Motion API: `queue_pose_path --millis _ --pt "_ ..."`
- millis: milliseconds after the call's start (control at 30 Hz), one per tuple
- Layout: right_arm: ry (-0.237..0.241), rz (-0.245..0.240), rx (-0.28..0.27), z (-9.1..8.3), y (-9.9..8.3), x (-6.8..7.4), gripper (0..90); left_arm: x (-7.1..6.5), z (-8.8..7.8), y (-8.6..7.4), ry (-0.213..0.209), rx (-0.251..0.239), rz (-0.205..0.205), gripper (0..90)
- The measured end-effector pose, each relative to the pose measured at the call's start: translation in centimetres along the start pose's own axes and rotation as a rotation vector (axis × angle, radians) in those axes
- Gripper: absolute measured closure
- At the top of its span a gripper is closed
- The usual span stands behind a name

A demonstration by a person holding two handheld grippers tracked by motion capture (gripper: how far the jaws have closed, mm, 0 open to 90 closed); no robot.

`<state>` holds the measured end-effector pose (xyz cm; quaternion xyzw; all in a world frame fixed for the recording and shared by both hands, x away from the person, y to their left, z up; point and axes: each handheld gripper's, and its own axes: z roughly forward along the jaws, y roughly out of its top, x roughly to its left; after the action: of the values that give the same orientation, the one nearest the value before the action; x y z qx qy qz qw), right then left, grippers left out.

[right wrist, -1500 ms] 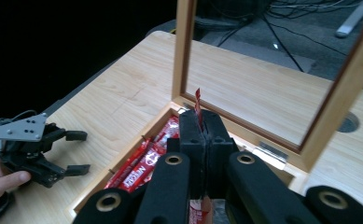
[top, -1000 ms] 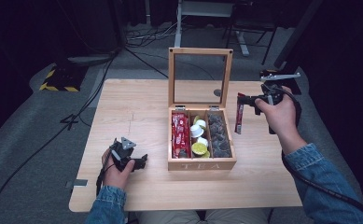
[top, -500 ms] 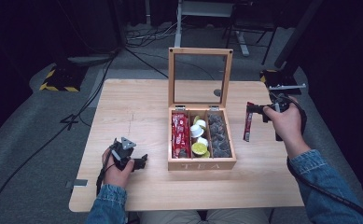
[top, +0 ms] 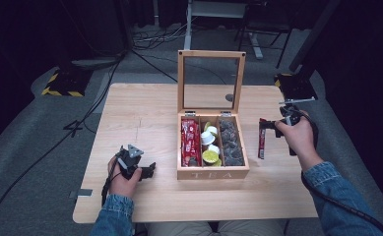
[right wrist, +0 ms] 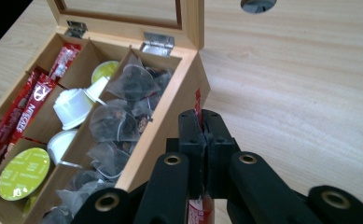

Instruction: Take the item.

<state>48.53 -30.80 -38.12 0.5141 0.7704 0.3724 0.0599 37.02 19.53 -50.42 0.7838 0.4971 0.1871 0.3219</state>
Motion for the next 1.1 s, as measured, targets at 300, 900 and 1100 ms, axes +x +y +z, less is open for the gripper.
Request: queue_pose_path --millis 300,900,1100 --pt "-0.004 0.036 0.025 1.4 -1.0 -1.0 87.3 0.0 0.0 0.0 0.000 0.000 0.001 13.5" --pt "-0.038 0.084 0.061 4.1 -2.5 -2.8 84.9 0.0 0.0 0.0 0.001 0.000 -0.002 13.5" --pt "-0.047 0.087 0.074 4.7 -3.1 -2.9 83.7 0.0 0.0 0.0 0.002 0.001 -0.001 13.3"
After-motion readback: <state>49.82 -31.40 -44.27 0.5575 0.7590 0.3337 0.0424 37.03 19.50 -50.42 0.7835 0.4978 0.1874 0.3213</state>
